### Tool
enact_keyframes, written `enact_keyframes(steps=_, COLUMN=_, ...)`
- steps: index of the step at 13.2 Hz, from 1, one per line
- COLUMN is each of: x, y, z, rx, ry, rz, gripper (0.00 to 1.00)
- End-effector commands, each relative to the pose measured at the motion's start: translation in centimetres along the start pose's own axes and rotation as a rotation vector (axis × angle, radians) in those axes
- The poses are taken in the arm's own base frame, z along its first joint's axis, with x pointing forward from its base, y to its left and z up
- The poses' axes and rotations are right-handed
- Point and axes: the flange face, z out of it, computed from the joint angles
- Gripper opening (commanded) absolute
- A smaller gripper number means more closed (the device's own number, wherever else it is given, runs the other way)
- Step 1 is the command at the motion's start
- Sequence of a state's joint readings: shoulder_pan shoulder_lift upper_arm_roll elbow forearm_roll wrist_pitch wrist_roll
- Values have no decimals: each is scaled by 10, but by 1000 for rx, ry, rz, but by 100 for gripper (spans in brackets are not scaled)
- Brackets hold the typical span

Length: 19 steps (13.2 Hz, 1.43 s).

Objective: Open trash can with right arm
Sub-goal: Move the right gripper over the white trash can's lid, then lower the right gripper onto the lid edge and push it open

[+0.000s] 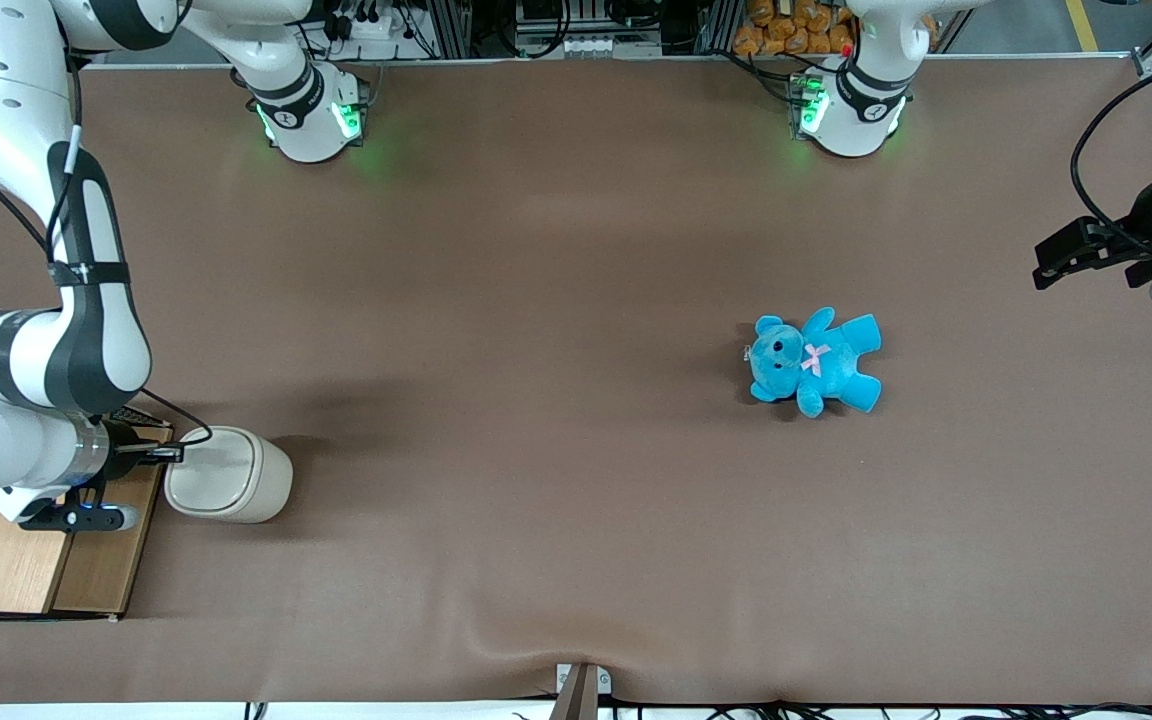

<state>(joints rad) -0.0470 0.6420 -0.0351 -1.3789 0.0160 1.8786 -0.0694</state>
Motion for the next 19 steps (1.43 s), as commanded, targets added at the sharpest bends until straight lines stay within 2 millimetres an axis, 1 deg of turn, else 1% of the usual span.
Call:
enact_keyframes(steps=1, x=7, y=2, z=4, rx=-6, ry=25, rz=-13, gripper=0)
enact_keyframes(steps=2, x=9, y=4, z=10, rx=-6, ry=25, rz=-12, gripper=0)
enact_keyframes(steps=5, x=9, y=4, z=16, rx=-4, ry=19, rz=-10, gripper=0)
enact_keyframes(steps=6, x=10, y=4, z=23, rx=-4, ry=10, rz=-10, gripper=0)
enact_keyframes(steps=9, x=11, y=2, z=28, rx=2, ry=3, rz=-10, gripper=0)
enact_keyframes(steps=13, x=10, y=3, z=23, rx=-2, ry=6, rz=-8, gripper=0)
enact_keyframes(steps=16, x=9, y=-1, z=16, rx=-4, ry=10, rz=-14, gripper=0)
enact_keyframes(steps=17, x=9, y=-1, z=14, rx=-4, ry=15, rz=-14, gripper=0)
enact_keyframes(steps=18, x=8, y=-2, z=6, rx=-5, ry=24, rz=-16, gripper=0)
enact_keyframes(steps=19, x=8, y=-3, z=4, rx=-5, ry=25, rz=-17, gripper=0)
